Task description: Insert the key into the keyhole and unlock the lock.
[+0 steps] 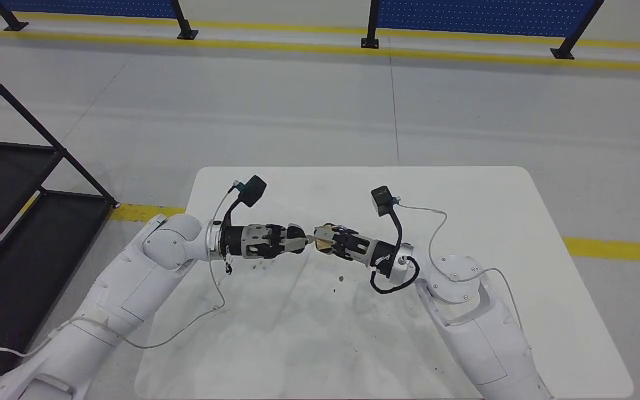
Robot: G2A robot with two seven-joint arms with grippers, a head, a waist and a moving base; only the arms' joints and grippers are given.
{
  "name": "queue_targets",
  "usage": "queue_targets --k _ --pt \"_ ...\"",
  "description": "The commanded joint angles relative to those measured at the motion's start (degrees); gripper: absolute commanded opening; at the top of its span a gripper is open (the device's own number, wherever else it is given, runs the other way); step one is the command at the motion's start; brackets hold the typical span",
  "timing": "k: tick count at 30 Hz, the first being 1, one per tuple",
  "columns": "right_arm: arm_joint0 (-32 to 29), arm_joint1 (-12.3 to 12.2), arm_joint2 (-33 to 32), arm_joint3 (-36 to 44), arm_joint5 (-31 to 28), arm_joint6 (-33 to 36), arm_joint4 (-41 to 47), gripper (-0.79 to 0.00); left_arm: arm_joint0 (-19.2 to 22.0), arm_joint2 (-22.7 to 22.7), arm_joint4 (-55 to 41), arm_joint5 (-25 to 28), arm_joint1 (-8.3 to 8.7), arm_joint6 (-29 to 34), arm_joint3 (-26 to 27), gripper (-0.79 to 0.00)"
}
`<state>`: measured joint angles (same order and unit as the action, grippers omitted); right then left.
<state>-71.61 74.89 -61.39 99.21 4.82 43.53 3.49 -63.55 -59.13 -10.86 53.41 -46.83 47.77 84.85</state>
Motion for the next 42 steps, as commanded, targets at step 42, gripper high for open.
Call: queue_targets --k 42 --pt "0.00 0.00 0.00 0.00 0.00 0.00 0.00 -0.785 -4.02 -4.52 29.85 4.59 -1.68 -22.12 4.22 -0.785"
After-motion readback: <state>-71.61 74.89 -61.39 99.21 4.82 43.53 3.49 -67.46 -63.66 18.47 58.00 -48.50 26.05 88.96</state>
